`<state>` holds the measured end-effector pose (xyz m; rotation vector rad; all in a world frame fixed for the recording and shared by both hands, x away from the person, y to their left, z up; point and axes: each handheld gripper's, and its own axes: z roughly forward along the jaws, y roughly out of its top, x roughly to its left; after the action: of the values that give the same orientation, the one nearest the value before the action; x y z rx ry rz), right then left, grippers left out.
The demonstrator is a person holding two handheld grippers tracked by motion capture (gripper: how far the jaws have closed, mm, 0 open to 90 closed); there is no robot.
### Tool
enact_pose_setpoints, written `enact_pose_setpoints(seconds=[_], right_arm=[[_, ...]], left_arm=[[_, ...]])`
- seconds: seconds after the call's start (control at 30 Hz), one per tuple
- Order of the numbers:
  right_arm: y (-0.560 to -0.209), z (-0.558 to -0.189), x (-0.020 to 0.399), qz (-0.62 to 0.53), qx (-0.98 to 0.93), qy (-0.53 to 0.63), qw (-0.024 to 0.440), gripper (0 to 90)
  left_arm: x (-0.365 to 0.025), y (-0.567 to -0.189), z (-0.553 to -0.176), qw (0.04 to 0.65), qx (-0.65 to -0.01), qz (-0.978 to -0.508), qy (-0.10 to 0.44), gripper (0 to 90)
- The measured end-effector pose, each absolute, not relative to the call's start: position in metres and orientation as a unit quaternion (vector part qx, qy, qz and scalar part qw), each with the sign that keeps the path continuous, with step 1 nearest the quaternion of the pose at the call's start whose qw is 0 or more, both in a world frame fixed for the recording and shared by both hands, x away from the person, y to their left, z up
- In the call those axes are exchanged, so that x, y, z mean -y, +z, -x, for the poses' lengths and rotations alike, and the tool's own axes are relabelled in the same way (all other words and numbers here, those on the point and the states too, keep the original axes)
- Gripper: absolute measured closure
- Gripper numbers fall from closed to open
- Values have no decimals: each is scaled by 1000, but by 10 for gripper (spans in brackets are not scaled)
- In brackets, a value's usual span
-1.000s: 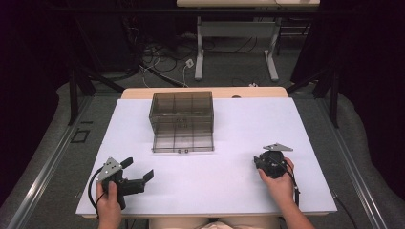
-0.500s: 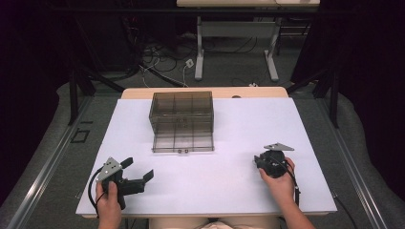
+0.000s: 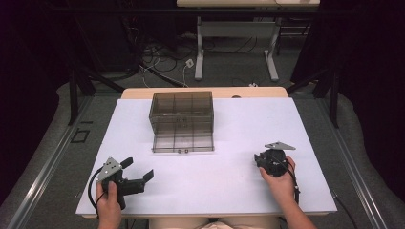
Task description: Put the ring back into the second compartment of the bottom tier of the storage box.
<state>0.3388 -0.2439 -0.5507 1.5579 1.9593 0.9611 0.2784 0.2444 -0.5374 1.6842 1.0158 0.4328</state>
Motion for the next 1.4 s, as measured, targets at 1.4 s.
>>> enact_pose_setpoints(seconds=[1.4], right_arm=[[-508,-343,226,-534,-718,391,216,721]], left_arm=[[-244,-538,-278,536,-428,-705,181,5]])
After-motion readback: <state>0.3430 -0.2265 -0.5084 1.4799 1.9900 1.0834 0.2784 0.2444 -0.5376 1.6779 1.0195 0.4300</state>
